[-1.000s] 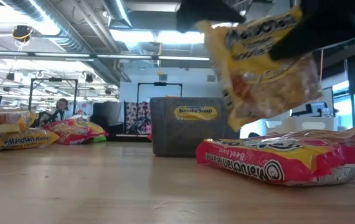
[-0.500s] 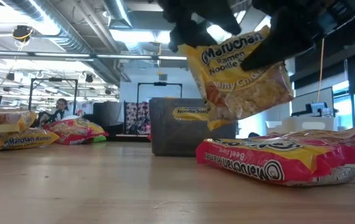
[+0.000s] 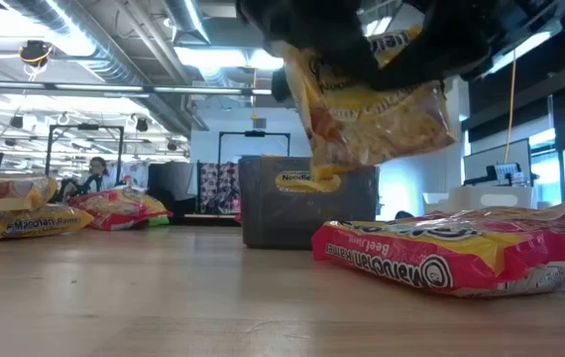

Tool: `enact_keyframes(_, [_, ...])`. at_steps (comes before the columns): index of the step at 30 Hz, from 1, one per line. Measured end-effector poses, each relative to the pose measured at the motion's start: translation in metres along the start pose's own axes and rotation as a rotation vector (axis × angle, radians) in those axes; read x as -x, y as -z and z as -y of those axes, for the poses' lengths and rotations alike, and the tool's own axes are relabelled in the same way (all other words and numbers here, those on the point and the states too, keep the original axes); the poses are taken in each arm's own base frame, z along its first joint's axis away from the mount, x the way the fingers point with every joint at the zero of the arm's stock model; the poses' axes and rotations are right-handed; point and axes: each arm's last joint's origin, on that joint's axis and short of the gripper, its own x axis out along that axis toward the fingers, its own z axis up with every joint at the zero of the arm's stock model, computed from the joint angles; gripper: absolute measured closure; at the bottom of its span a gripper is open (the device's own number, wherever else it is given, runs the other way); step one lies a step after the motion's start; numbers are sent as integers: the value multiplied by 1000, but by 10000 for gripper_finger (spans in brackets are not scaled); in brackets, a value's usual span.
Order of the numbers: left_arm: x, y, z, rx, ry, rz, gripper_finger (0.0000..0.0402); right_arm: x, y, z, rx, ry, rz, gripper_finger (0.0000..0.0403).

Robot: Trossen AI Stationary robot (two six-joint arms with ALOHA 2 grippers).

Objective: Sort Maruchan noodles
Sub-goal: Put the yellow noodle pack into the black bin

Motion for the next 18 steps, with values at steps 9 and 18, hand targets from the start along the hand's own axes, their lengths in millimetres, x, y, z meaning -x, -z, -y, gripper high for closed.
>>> enact_keyframes(9, [-4, 3, 0, 21, 38, -36, 241, 0, -2, -1, 4, -10, 19, 293])
enact_keyframes(18, [0, 3, 1, 19, 48, -41, 285, 11, -10, -1, 22, -84, 42, 211])
